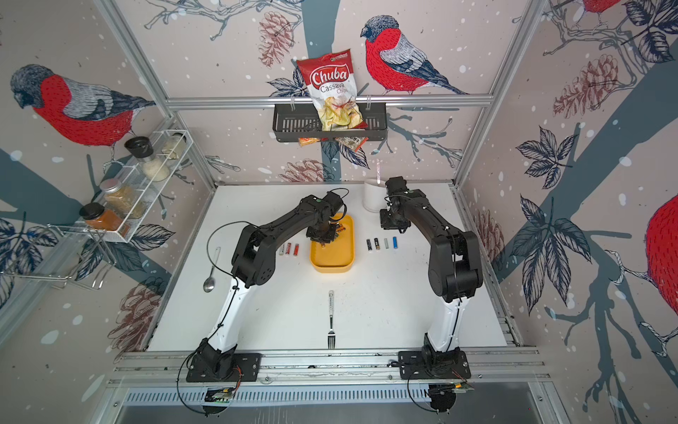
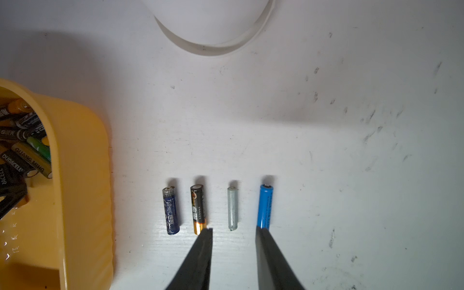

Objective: Take the batteries out of the storage box
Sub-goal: Pick up the battery from the storage box.

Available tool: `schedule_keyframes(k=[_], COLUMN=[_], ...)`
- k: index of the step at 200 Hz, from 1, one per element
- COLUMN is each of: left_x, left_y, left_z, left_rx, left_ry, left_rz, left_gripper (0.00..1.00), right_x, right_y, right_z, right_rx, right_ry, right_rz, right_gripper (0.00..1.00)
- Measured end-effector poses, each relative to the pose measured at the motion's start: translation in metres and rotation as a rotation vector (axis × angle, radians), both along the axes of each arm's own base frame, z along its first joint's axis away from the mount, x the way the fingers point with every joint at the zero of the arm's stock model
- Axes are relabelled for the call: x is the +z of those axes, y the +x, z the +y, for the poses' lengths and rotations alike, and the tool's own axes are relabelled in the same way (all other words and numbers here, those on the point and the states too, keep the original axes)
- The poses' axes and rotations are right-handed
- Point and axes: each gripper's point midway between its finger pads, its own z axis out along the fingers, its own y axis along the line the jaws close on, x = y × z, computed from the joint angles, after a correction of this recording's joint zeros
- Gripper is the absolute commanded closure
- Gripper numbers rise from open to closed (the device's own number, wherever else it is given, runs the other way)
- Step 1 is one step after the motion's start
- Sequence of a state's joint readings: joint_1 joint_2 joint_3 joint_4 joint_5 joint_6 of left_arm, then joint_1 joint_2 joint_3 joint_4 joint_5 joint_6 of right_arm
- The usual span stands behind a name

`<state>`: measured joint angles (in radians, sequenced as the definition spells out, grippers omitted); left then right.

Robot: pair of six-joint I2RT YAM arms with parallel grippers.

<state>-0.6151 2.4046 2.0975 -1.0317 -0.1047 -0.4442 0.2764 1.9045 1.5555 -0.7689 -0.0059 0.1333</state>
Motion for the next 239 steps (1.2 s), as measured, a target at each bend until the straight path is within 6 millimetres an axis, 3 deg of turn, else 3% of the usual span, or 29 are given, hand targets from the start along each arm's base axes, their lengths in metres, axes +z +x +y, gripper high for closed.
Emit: schedule_keyframes(k=[155,239], left_x=[-0.006,0.026], left_y=[-0.007,-0.007], left_z=[-0.001,-0.014], left_rx=[-0.012,-0.023], left_ry=[-0.01,-0.115], left_rz=[0.029,-0.01], left_gripper=[0.83,0.84], right_x=[0.0,0.004], right_y=[-0.001,0.001], right_z=[0.003,0.016], right_rx=[0.006,0.029], right_ry=[0.0,0.004], right_rz=[0.0,-0.008], right_gripper=[0.65,0.65])
